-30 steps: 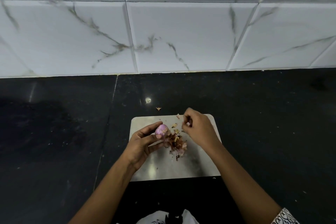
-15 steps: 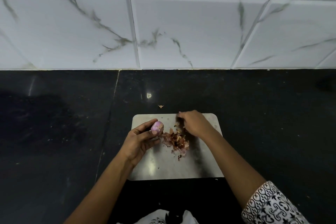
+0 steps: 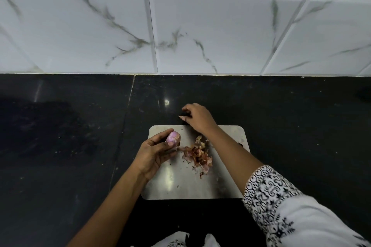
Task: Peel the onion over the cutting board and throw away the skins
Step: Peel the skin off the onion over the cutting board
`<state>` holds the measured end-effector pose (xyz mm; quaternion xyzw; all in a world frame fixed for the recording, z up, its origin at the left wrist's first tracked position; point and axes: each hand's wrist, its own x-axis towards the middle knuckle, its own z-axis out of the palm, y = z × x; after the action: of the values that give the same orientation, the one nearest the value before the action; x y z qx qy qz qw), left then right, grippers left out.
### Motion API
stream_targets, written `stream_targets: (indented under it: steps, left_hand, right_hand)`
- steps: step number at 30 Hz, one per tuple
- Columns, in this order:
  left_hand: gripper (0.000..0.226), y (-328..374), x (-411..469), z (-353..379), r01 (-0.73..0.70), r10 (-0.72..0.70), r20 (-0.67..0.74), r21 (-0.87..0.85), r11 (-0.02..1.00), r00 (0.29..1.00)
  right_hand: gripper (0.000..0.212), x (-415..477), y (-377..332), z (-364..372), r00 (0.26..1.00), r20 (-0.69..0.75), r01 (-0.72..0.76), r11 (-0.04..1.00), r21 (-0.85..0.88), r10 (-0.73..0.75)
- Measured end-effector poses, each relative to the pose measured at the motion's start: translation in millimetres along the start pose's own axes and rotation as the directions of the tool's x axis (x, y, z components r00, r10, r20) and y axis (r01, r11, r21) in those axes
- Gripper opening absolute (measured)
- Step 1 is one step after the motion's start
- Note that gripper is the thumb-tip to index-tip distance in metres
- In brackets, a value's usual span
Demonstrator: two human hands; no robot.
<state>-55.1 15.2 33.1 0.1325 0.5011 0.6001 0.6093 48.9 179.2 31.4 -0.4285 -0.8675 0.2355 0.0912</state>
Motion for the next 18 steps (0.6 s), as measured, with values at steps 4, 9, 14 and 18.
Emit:
stream_targets:
  steps: [4, 9, 14, 18]
  left_hand:
    - [0.043, 0, 1, 0, -0.01, 0.01, -0.003, 0.007, 1.0, 1.0]
    - [0.043, 0, 2, -1, -0.01, 0.01, -0.002, 0.0, 1.0, 1.0]
    - [0.04, -4, 0, 2, 0.003, -0.003, 0.005, -0.014, 1.0, 1.0]
    - [0.041, -6, -3, 7, 0.005, -0.004, 0.043, -0.021, 1.0, 0.999]
  right_hand:
    - [0.016, 7, -6, 14, 0.995, -0.006, 0.097, 0.99, -0.102, -0.098]
    - [0.011, -12, -1, -5, 0.998, 0.053, 0.032, 0.998, -0.055, -0.029]
    - [0.022, -65, 5, -47, 0.967, 0.251, -0.064, 0.989, 0.136, 0.028]
    - [0.034, -91, 4, -55, 0.934, 0.356, -0.02, 1.0, -0.018, 0.025]
